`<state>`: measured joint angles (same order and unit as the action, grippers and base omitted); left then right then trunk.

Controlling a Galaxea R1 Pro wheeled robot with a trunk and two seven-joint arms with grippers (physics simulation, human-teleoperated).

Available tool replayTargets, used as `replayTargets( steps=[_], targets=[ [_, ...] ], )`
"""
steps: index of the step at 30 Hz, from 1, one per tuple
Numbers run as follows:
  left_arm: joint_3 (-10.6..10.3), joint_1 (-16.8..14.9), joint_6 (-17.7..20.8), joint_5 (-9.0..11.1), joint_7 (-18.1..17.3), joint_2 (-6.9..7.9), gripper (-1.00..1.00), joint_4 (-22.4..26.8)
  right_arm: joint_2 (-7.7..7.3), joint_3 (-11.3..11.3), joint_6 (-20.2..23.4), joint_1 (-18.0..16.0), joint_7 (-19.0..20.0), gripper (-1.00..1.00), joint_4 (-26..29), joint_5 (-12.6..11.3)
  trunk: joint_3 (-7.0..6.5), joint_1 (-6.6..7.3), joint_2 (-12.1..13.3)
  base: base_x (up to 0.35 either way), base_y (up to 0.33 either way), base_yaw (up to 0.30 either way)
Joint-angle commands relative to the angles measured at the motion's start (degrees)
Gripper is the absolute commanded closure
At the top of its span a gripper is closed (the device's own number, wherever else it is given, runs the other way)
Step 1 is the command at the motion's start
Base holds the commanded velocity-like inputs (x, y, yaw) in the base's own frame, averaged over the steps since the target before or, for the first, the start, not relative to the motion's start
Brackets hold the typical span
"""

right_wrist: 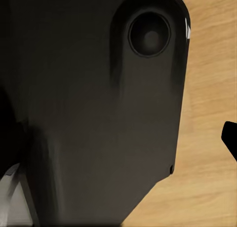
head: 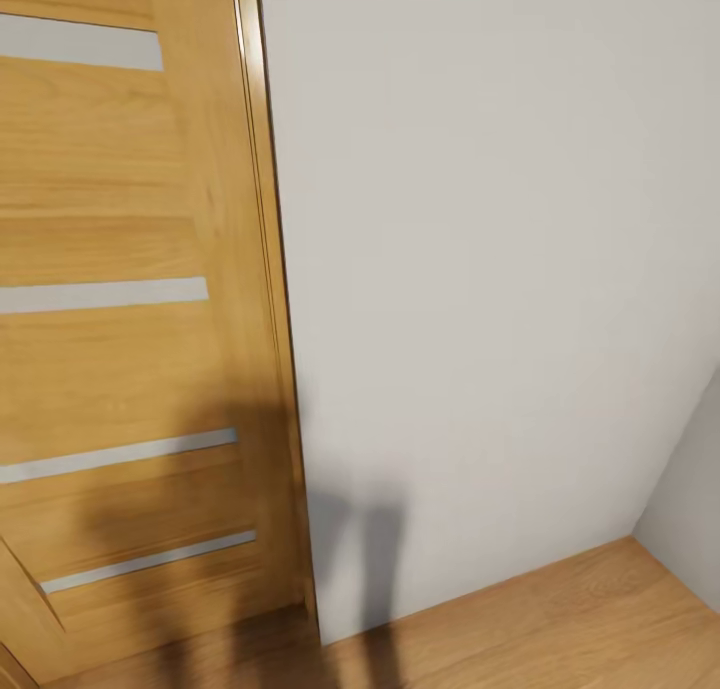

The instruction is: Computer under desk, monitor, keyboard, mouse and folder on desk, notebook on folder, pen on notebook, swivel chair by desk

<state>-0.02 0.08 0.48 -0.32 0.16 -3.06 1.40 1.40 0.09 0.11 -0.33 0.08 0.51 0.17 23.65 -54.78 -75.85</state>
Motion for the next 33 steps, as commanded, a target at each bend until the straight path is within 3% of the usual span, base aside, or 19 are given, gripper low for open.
replayTargets(
  steps=[1,33],
  targets=[
    [0.0,0.0,0.1,0.0,0.0,-0.01,-1.0,0.1,0.0,0.0,0.0,0.0,0.0,-1.0,0.0,0.0,-0.13,0.23,0.4,0.0,0.0,0.0],
    [-0.1,0.0,0.1,0.0,0.0,-0.02,-1.0,0.1,0.0,-0.1,0.0,0.0,0.0,-1.0,0.0,-0.1,-5.88,7.26,13.2,0.0,0.0,0.0]
  ],
)
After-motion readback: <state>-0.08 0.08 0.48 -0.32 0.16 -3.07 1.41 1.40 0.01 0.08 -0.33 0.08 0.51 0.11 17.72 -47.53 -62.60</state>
